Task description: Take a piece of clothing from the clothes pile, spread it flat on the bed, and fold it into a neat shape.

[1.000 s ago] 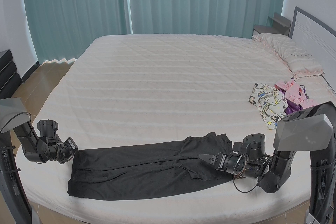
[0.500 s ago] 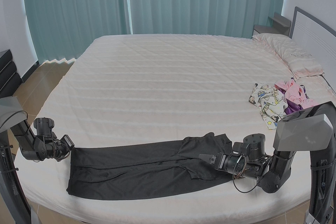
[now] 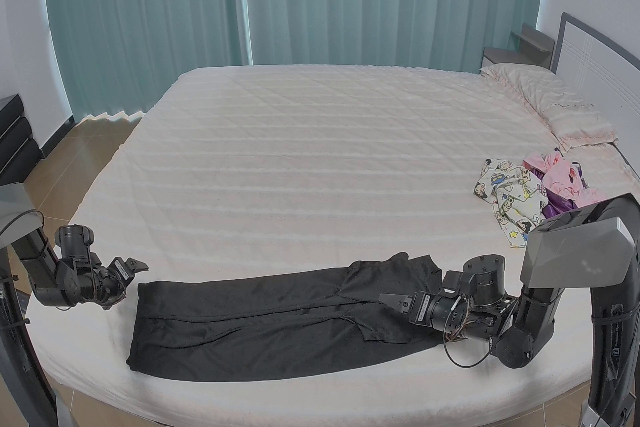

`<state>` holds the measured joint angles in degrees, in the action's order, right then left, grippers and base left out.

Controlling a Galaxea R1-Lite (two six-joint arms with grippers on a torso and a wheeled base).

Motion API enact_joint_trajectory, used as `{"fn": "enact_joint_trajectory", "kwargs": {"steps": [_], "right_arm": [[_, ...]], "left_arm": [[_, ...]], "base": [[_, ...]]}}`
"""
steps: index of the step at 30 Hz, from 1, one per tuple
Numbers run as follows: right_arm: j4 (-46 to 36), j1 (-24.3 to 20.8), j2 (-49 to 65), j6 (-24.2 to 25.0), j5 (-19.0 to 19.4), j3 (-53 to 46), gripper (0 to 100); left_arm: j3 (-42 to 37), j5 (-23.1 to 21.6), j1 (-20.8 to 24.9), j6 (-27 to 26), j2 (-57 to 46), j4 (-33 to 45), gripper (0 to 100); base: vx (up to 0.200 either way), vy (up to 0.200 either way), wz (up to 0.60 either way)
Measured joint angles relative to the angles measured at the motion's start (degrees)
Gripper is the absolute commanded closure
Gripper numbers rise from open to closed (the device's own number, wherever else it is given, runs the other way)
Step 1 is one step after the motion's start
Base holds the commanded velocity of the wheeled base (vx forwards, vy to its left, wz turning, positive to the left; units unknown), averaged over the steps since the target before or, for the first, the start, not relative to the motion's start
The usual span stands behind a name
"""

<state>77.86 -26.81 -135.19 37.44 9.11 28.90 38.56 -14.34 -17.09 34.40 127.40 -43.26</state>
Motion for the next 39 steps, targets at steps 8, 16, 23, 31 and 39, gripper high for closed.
{"fn": "enact_joint_trajectory", "kwargs": {"steps": [8,16,23,31,39], "right_arm": [[-0.02,-0.11,0.00,0.00,0.02,-0.02,0],[0.00,-0.34,-0.01,0.00,0.00,-0.07,0],[0.00,-0.50,0.00,-0.02,0.02,-0.13,0],[0.00,-0.50,0.00,-0.05,0.00,-0.10,0],[-0.02,-0.50,0.00,-0.07,0.00,-0.07,0]], "left_arm": [[-10.59,-8.73,-2.22,-3.06,-7.28,-0.17,0],[-19.65,-10.35,-2.97,-10.65,-10.29,-0.52,0],[-24.15,-11.93,-3.61,-22.20,-9.85,-0.57,0],[-25.88,-12.84,-4.24,-26.53,-6.90,-6.02,0],[-26.95,-12.62,-4.32,-26.60,-2.32,-15.74,0]], "base": [[0.000,0.000,0.00],[-0.075,0.000,0.00],[0.000,0.000,0.00],[0.000,0.000,0.00],[0.000,0.000,0.00]]}}
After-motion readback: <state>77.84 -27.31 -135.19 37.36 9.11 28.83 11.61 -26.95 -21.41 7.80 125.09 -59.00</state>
